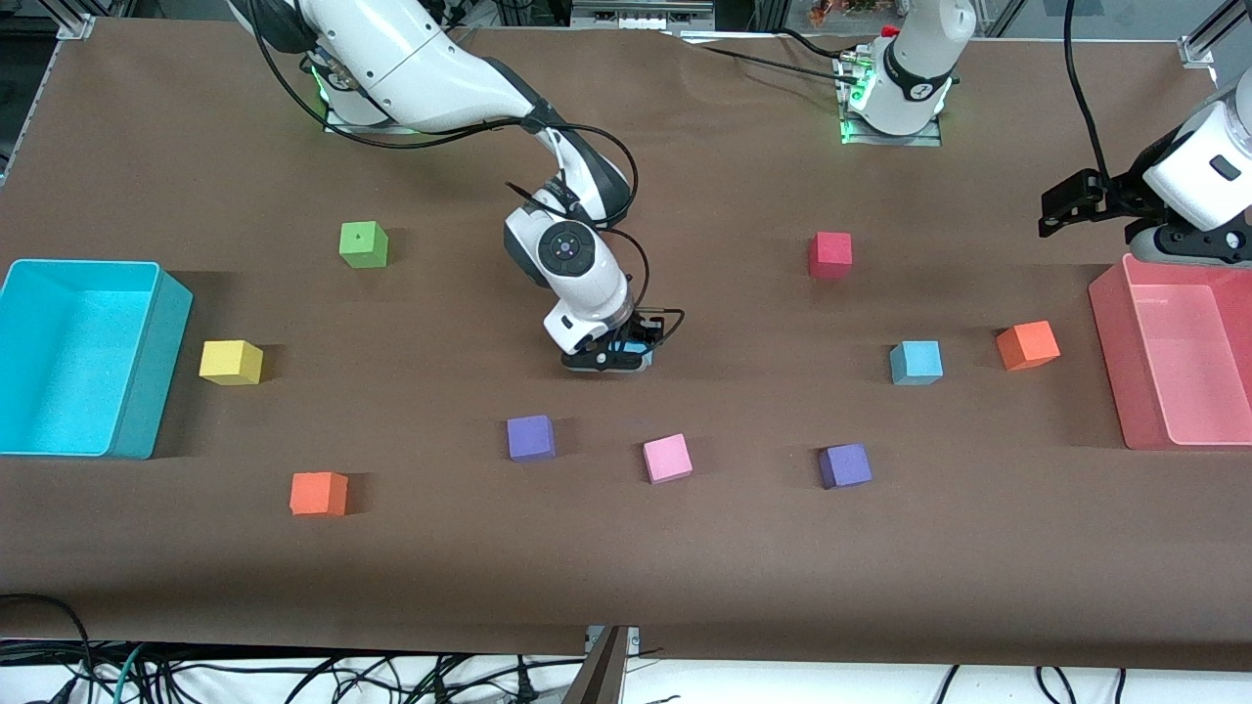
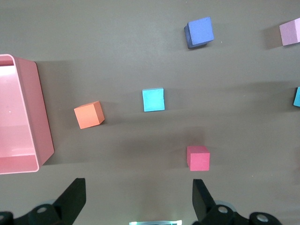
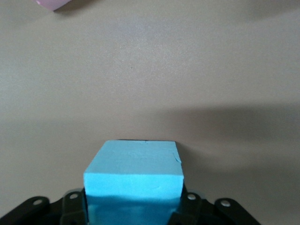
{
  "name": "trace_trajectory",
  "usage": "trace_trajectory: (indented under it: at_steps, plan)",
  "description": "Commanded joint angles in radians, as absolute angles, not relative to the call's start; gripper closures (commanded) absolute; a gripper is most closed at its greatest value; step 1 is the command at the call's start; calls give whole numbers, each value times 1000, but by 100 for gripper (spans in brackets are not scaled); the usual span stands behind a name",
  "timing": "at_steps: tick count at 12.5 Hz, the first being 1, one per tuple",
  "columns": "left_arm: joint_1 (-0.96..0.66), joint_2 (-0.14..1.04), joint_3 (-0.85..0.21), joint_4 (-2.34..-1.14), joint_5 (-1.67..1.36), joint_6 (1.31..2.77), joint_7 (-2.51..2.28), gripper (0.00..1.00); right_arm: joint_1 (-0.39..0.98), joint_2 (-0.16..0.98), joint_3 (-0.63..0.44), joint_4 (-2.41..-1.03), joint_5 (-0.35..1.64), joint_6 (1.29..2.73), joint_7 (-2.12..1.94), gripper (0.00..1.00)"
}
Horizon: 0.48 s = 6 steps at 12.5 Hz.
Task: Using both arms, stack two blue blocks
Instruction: 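Lift the light blue cube and carry it toward the table middle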
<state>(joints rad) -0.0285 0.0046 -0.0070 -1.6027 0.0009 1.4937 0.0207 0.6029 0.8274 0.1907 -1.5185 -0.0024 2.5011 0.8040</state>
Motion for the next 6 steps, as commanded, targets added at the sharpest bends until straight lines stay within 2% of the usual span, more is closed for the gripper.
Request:
trace_trajectory:
  at_steps: [1,4,6]
  plan:
    - [-23,15,-6,-1580,-21,1488,12,0,611,848,193,-1489,-81,2511,821,0]
    - [-20,15,-6,-1580,-21,1488,12,0,600,838,198,-1489,-83,2505,810,0]
    - [-20,15,-6,-1580,-21,1488,12,0,601,781,193,-1491,-78,2496,807,0]
